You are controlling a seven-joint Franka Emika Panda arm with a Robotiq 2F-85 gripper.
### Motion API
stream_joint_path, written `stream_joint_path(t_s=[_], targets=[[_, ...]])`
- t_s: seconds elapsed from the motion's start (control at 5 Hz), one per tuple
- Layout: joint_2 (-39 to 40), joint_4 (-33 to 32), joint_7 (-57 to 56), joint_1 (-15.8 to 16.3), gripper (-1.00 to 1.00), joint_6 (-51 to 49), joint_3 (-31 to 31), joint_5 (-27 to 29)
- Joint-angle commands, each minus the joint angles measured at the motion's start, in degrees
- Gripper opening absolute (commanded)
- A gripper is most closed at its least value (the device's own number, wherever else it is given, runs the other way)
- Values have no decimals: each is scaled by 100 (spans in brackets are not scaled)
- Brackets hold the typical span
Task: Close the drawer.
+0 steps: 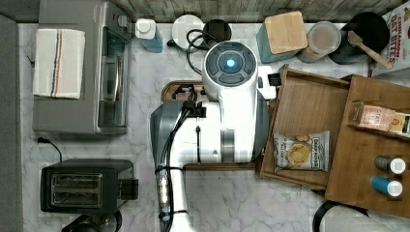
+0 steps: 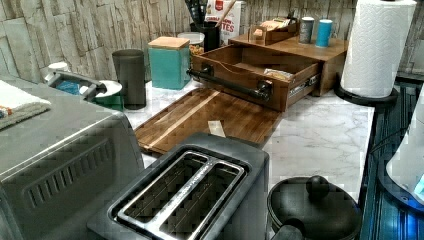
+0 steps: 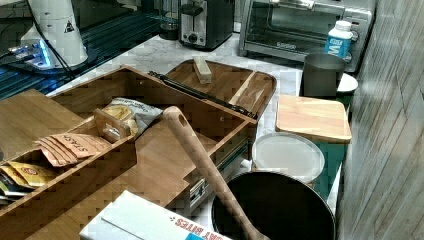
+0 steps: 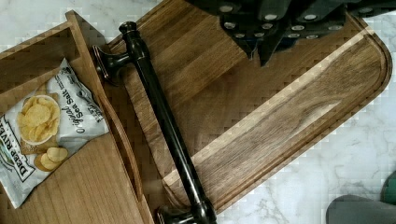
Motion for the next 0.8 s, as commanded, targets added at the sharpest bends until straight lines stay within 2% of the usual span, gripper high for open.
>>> stream_joint_path(t_s=[0.2,0.4,0.6,0.8], targets=[[0,-66,-1,0,-100,1,-1,-27],[118,-586,-329,38,-100,921,24,-480],[485,-635,-581,0,-100,1406,-13,-697],[992,-249,-772,-71,-100,1352,-23,-745]])
